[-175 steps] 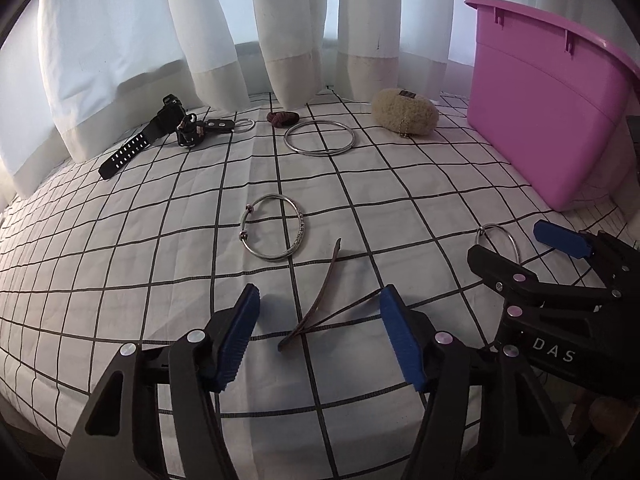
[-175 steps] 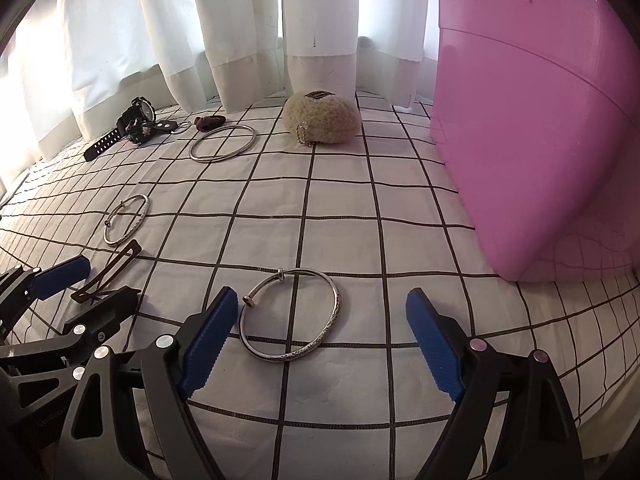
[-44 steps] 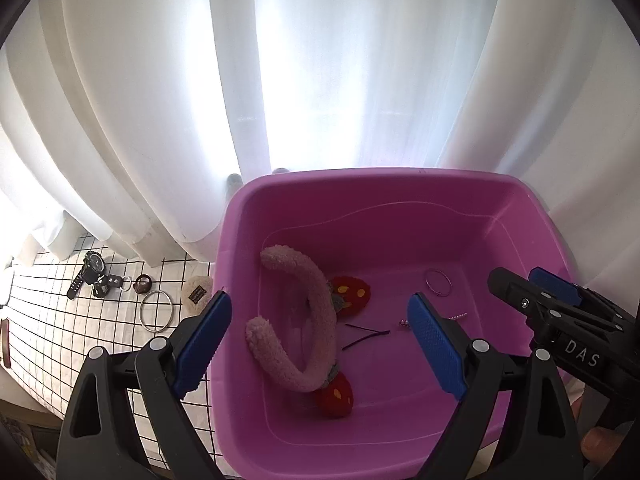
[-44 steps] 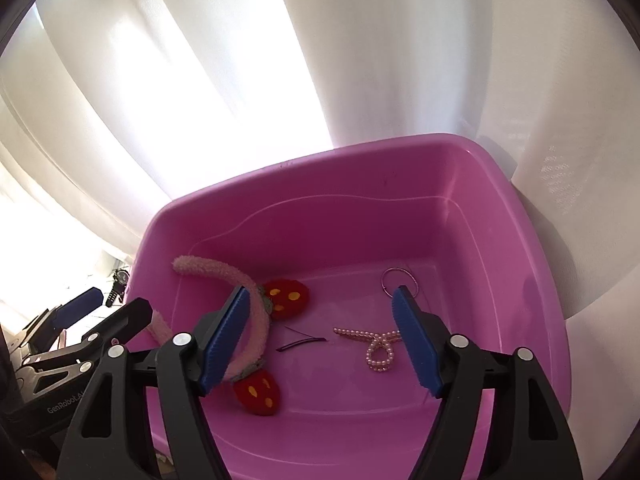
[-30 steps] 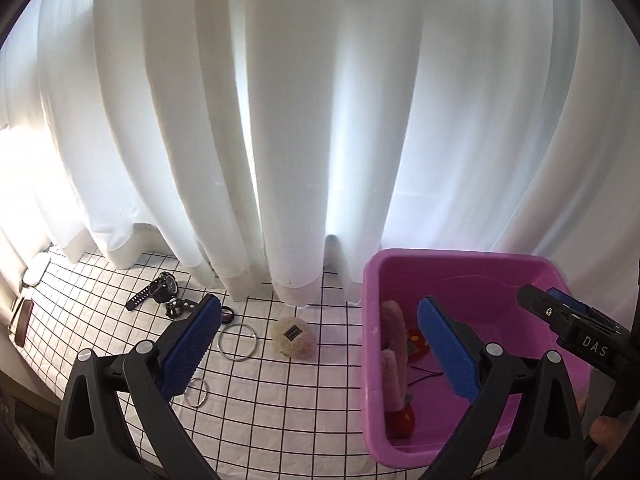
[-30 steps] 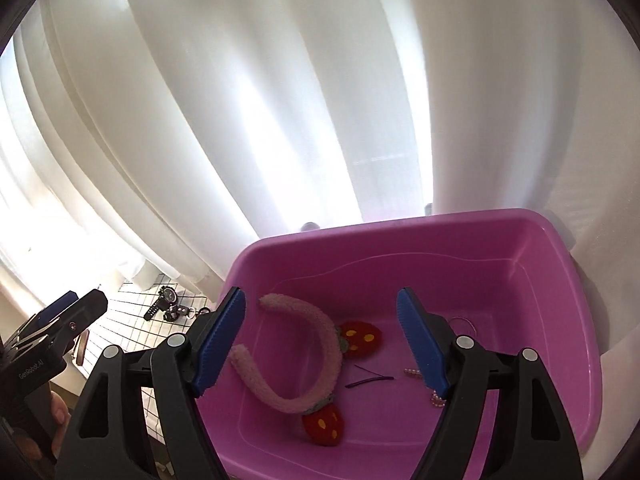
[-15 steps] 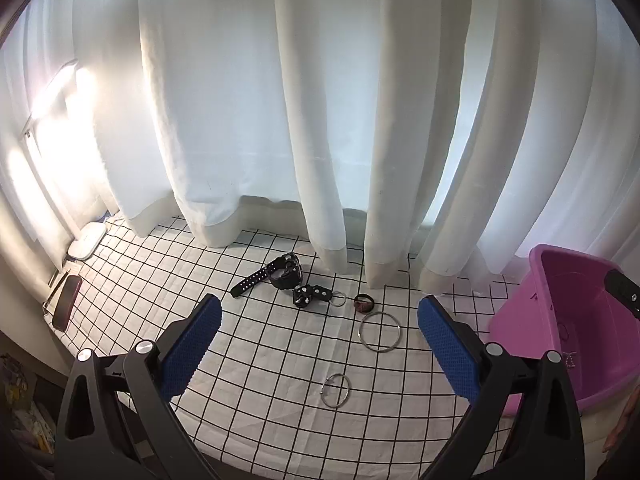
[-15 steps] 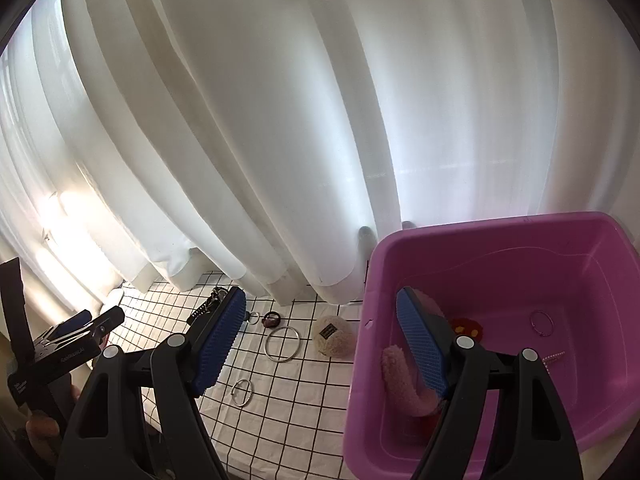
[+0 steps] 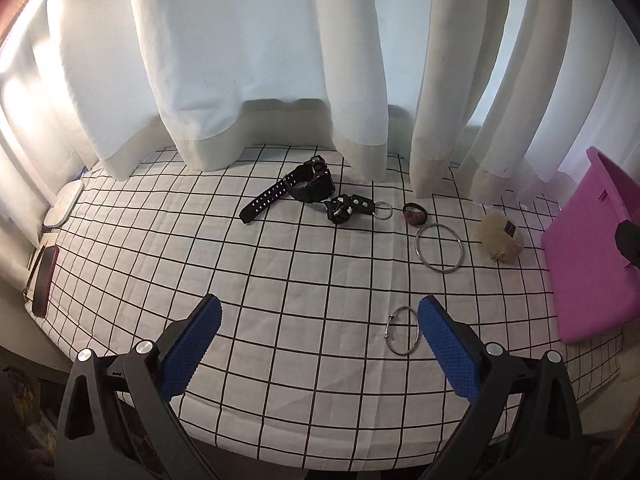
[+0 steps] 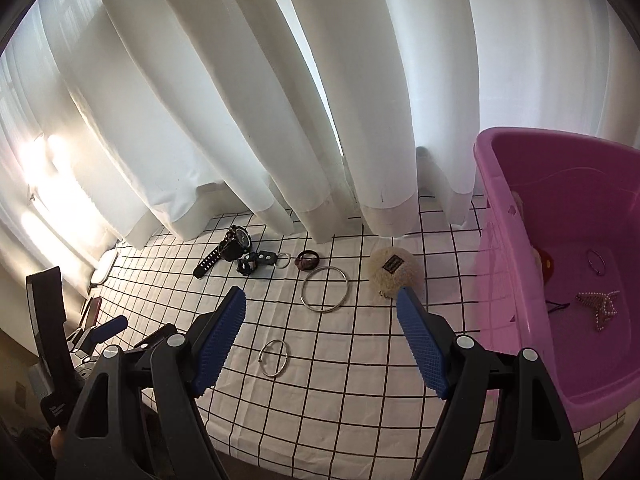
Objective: Organize jewelry
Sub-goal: 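Withdraw both tools from the tub toward the remaining table items, then grasp the silver open bangle with left tool while right tool grasps the beige pouch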
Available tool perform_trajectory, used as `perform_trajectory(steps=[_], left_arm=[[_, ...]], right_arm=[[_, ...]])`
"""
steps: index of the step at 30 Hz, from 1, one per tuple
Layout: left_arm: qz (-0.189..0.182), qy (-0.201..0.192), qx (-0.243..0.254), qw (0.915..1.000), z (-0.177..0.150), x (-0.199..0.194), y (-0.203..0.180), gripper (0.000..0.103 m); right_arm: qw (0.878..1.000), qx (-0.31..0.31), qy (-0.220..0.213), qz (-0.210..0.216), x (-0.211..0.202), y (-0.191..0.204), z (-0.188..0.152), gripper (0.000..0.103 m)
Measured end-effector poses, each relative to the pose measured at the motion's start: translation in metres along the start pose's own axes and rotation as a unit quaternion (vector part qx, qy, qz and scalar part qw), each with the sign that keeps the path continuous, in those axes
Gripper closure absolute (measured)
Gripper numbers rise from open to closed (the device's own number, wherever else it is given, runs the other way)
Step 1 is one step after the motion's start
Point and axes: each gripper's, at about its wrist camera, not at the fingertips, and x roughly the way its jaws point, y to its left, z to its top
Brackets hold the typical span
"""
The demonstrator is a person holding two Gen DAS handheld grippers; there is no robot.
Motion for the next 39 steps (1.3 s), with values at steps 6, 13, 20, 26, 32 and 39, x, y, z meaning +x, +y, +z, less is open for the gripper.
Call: perform_trajectory(steps=[6, 13, 20, 26, 32, 39], left_arm=[[-0.017, 0.026, -0.018, 0.9993, -0.030, 0.038, -0.009, 0.006], [-0.016, 0.015, -0.025, 0.9994, -0.048, 0.068, -0.032, 0.006], [-0.009, 0.002, -0.033, 0.9994, -0.057, 0.094, -0.045, 0.006], [0.003, 0.006, -0.043, 0.9991, -0.062, 0.106, -0.045, 0.006], [0.002, 0.010, -0.049, 0.9988, -0.062, 0.111, -0.044, 0.006], [-0.008, 0.003, -0.045, 0.9989, -0.063, 0.110, -0.051, 0.006]], right_arm=[[0.999, -0.002, 0.027, -0.036, 0.049, -0.016, -0.023, 0.029], [0.998, 0.008, 0.029, -0.053, 0.096, -0.043, -0.034, 0.029], [0.997, -0.015, 0.019, -0.068, 0.131, -0.058, -0.037, 0.029], [0.998, 0.002, 0.022, -0.066, 0.150, -0.073, -0.034, 0.029], [0.997, -0.008, 0.028, -0.067, 0.161, -0.075, -0.031, 0.029], [0.997, -0.010, 0.026, -0.070, 0.167, -0.074, -0.027, 0.029]])
